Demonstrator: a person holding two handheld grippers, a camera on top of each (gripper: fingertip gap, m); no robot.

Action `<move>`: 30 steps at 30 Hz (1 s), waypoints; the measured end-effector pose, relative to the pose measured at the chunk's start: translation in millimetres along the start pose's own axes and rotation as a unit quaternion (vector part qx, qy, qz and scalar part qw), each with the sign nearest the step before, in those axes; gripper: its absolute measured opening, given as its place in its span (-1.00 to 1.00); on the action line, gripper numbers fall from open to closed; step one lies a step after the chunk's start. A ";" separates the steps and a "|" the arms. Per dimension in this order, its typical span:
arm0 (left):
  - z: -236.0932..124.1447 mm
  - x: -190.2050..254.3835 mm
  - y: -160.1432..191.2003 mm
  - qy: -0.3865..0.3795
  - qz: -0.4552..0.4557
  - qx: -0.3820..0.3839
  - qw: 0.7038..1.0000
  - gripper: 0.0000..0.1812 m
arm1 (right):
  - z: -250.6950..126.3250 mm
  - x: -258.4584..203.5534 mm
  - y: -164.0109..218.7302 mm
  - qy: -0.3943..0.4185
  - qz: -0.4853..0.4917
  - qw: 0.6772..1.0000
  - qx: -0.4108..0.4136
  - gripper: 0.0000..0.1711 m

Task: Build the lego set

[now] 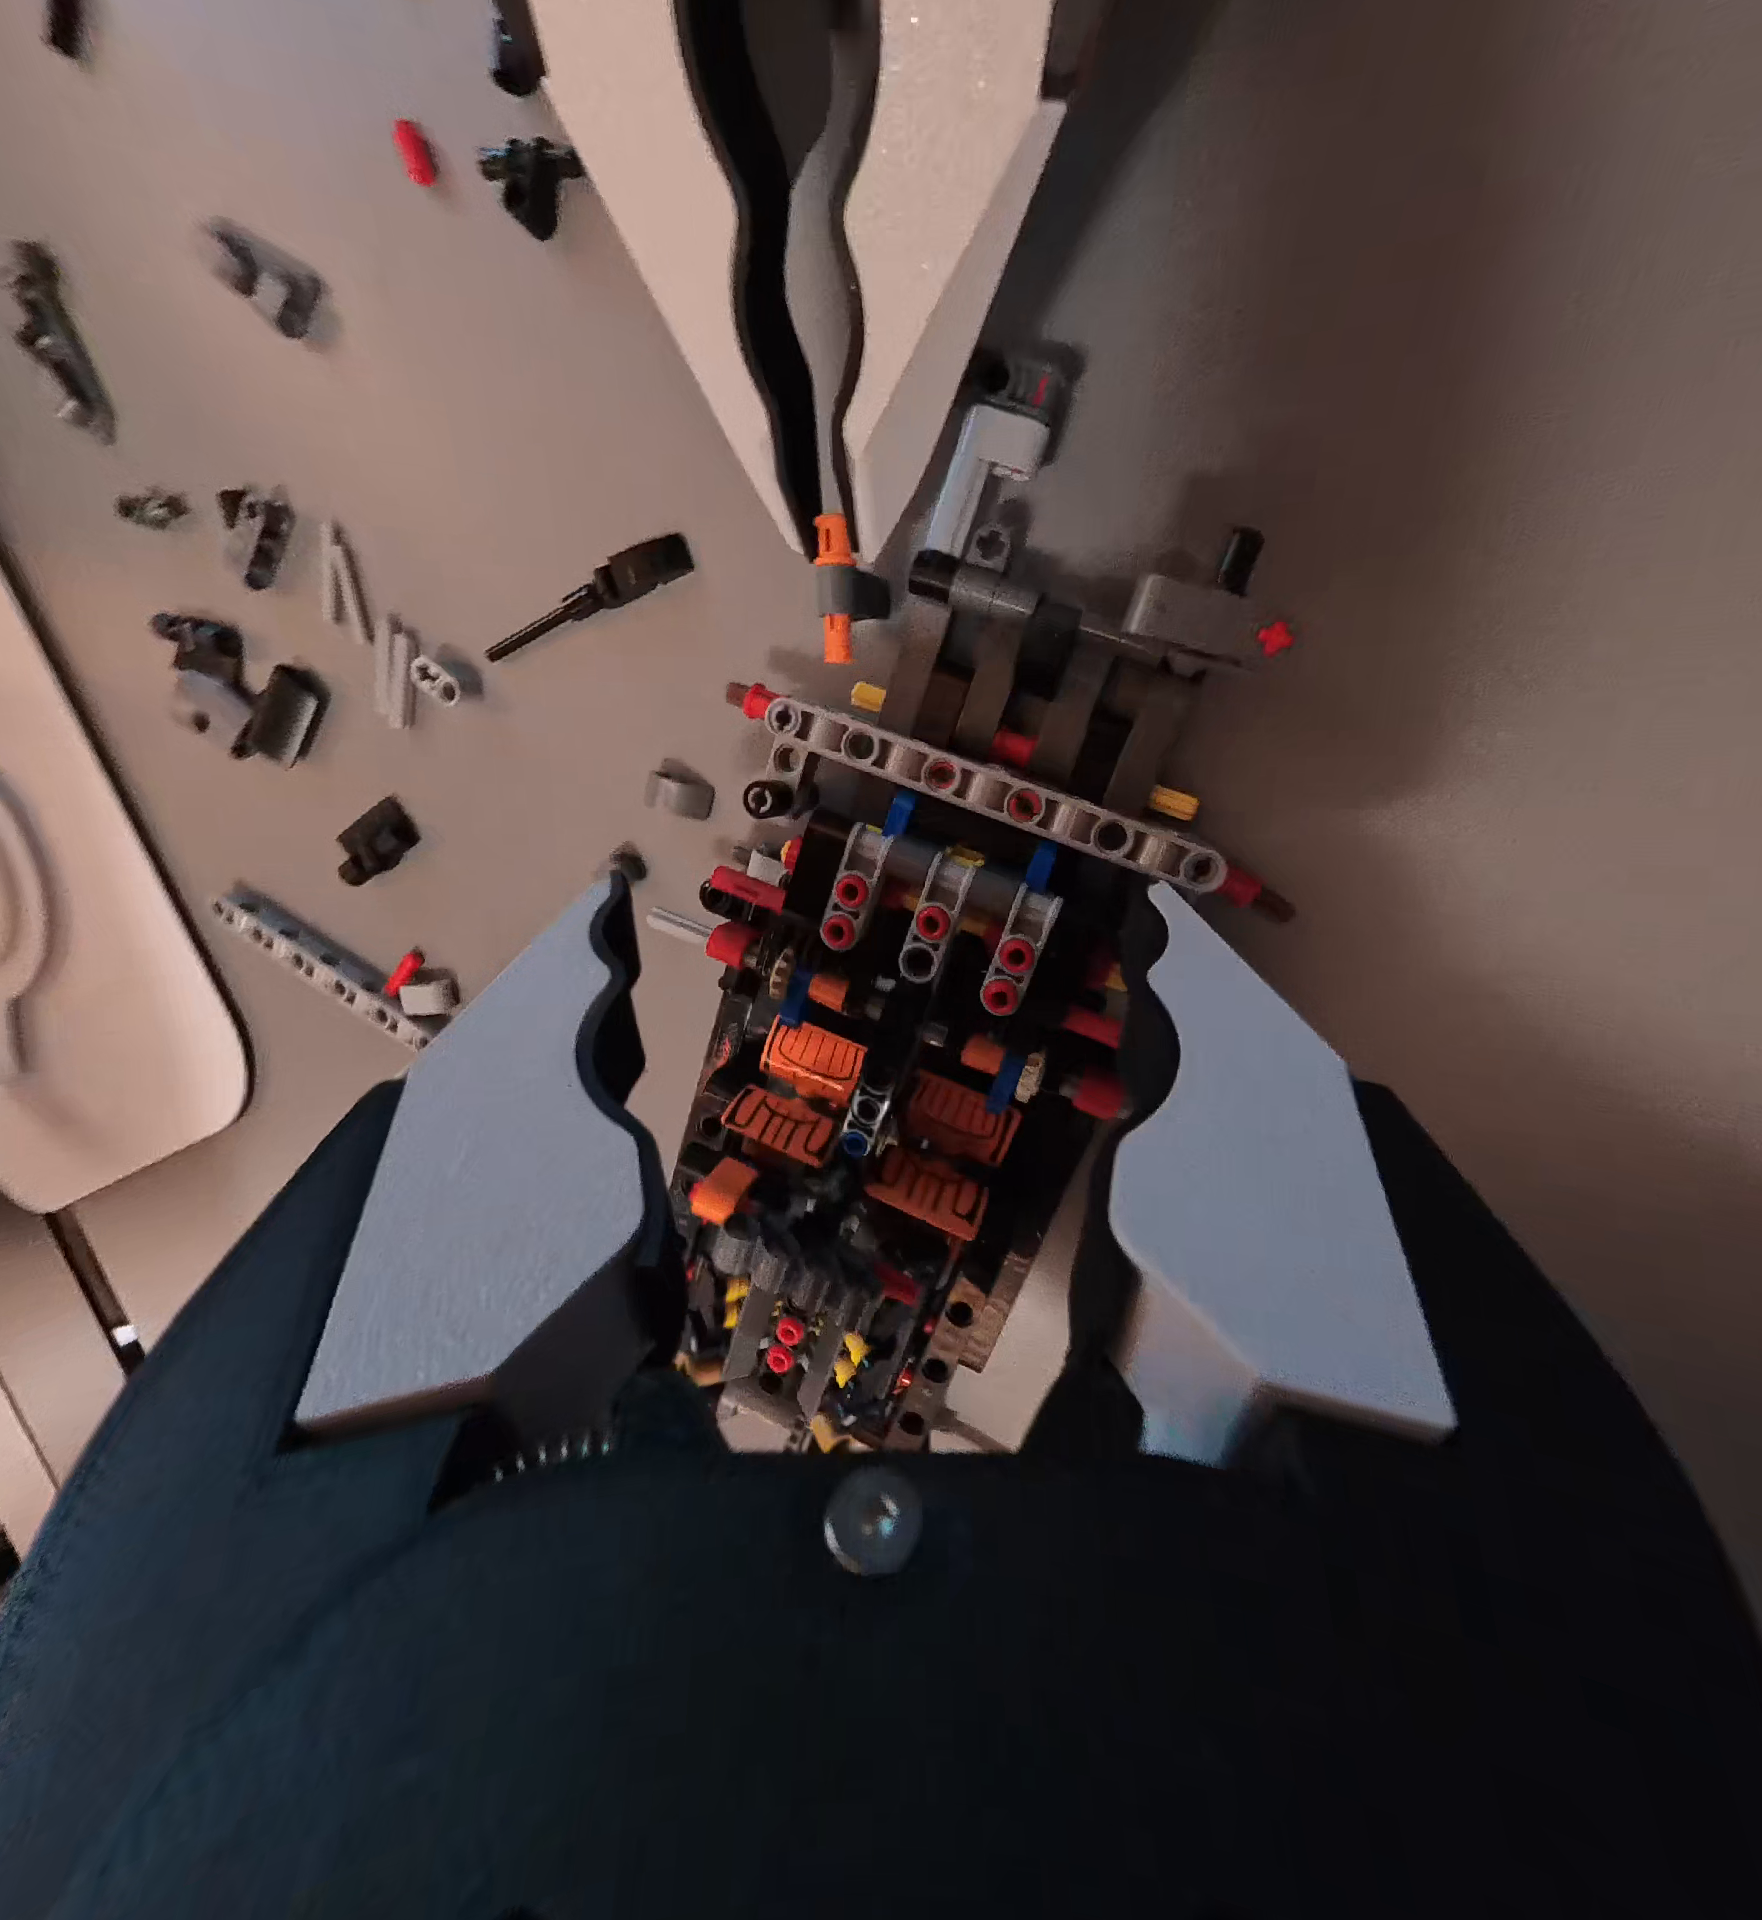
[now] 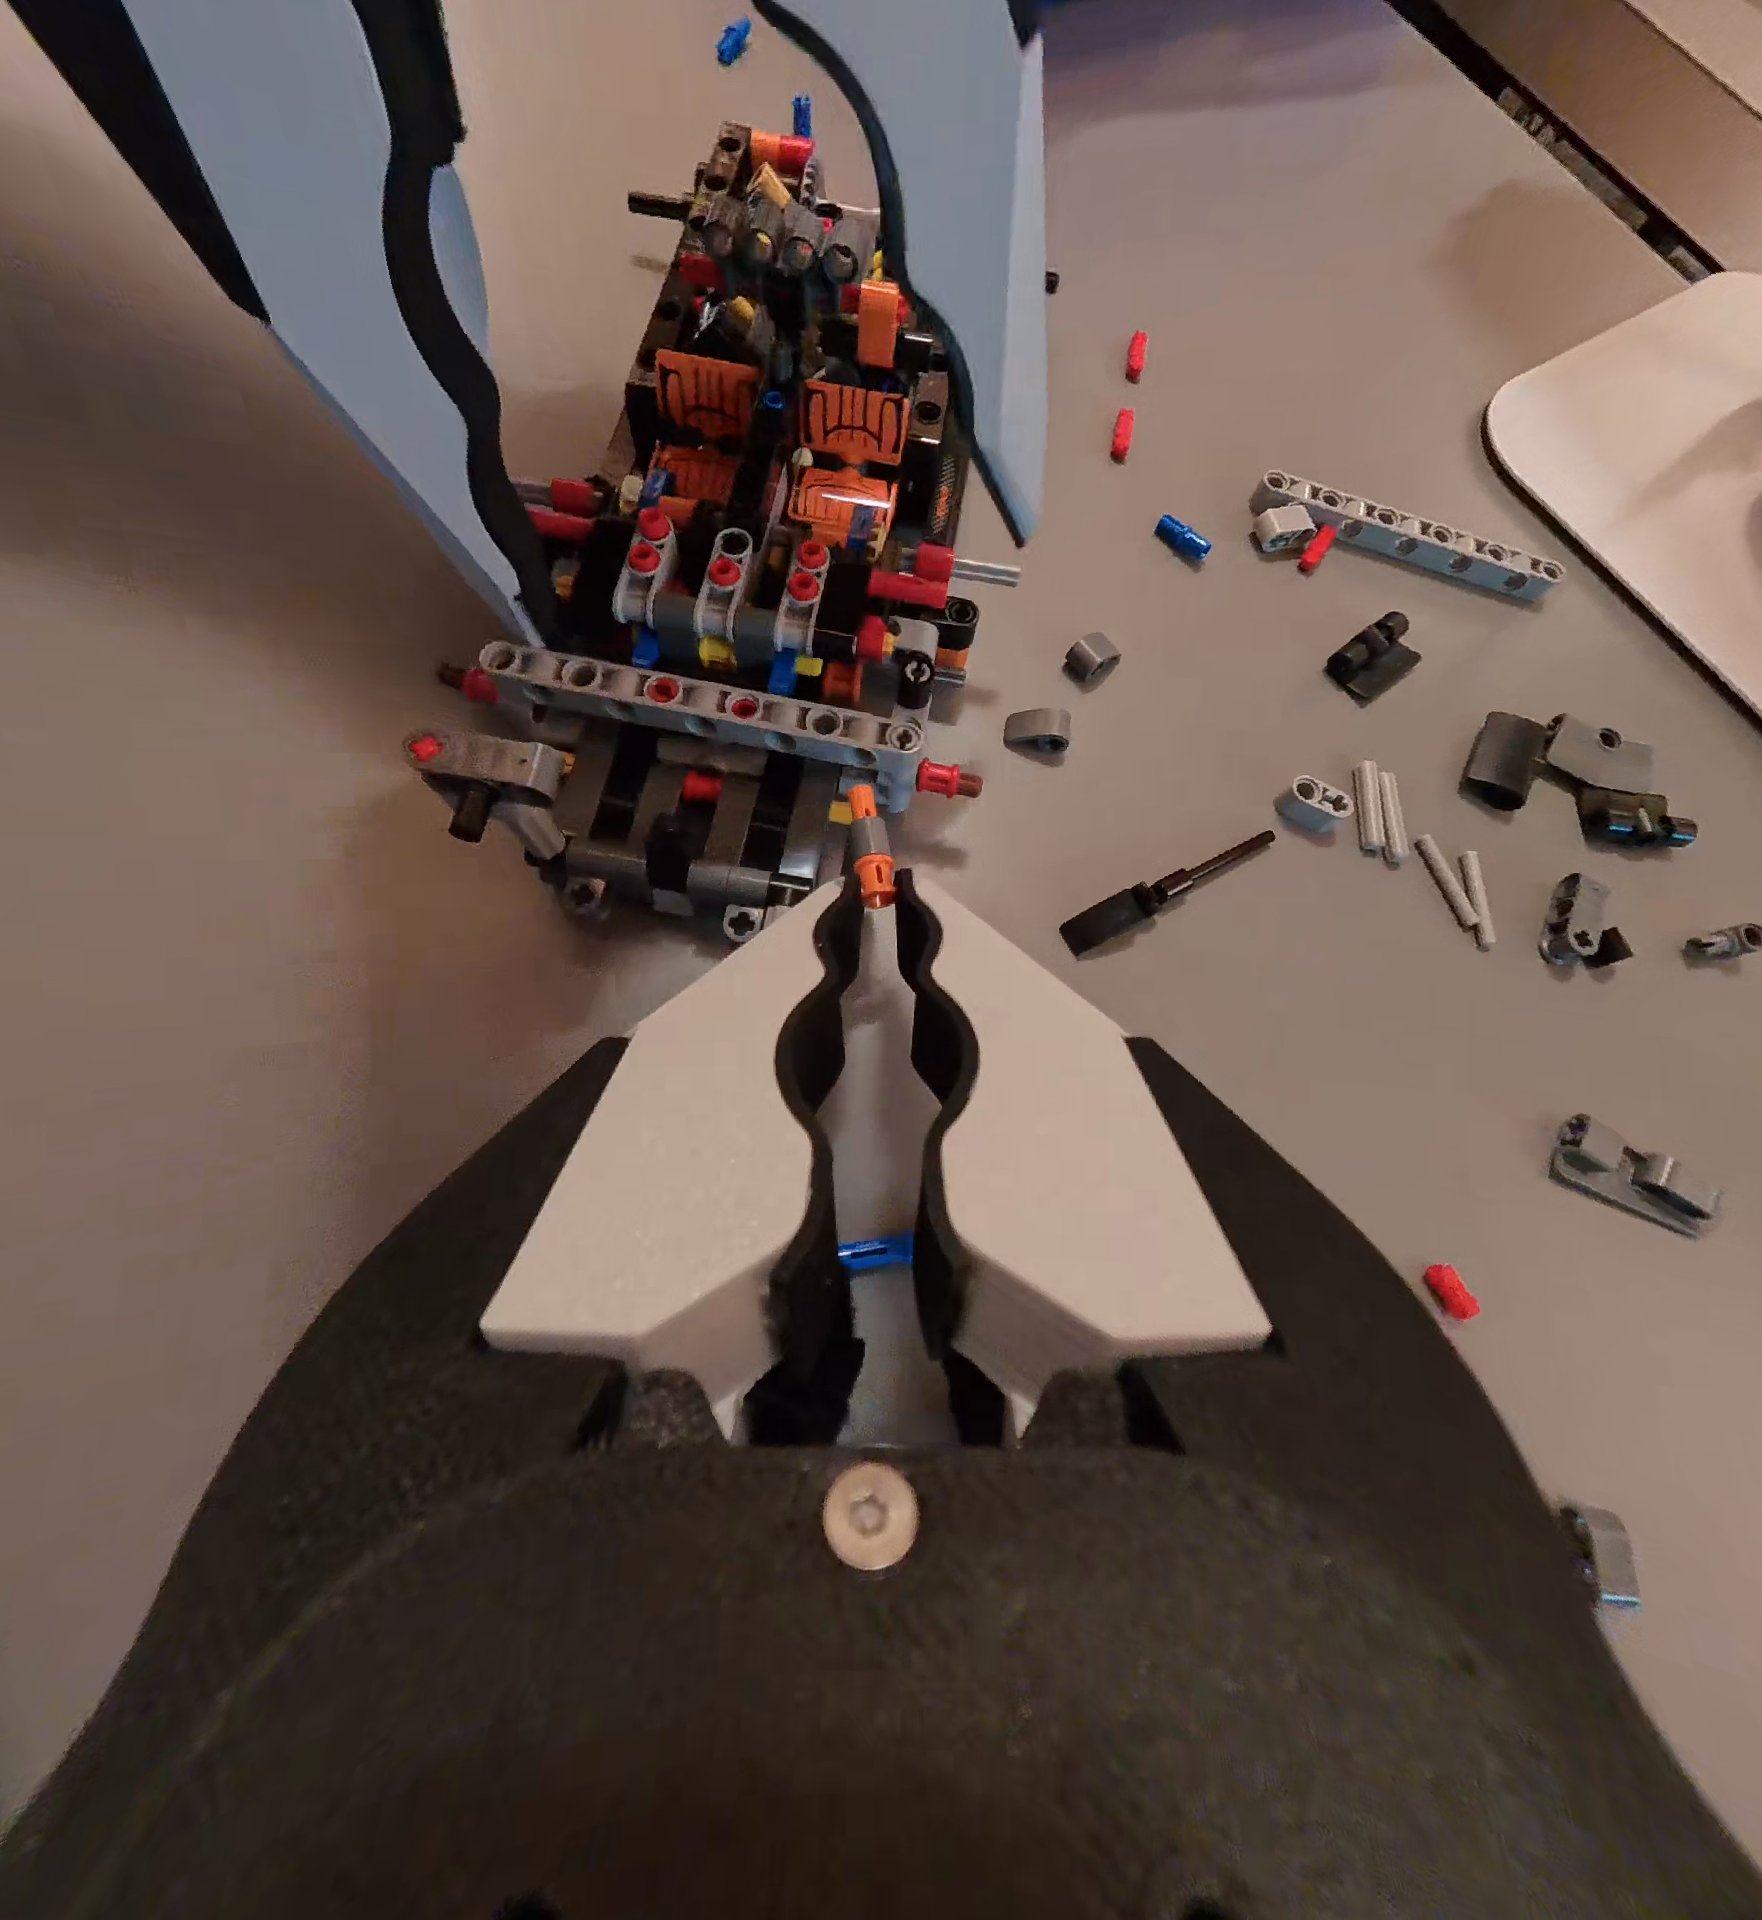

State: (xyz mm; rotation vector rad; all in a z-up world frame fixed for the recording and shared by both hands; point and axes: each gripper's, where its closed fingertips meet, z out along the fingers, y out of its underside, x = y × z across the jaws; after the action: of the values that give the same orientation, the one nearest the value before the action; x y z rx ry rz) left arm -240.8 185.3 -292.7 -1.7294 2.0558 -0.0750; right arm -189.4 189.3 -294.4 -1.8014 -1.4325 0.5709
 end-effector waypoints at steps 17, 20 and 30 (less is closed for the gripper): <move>1.2 -5.6 13.7 0.158 -0.103 0.001 0.982 0.03 | -0.2 -2.8 0.5 -0.021 0.025 0.999 0.024 -0.95; 5.4 -0.1 17.3 0.168 -0.082 -0.021 0.982 0.01 | -1.3 -3.2 0.0 -0.025 0.025 0.999 0.028 -0.95; 9.4 11.9 16.5 0.199 -0.163 -0.030 0.966 0.01 | -3.4 -4.0 -2.1 -0.035 0.020 0.999 0.037 -0.95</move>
State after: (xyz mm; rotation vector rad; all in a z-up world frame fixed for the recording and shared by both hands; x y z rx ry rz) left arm -253.8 179.7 -310.0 -2.2253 2.0251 -0.5043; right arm -189.3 184.7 -291.1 -1.7711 -1.4060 0.7039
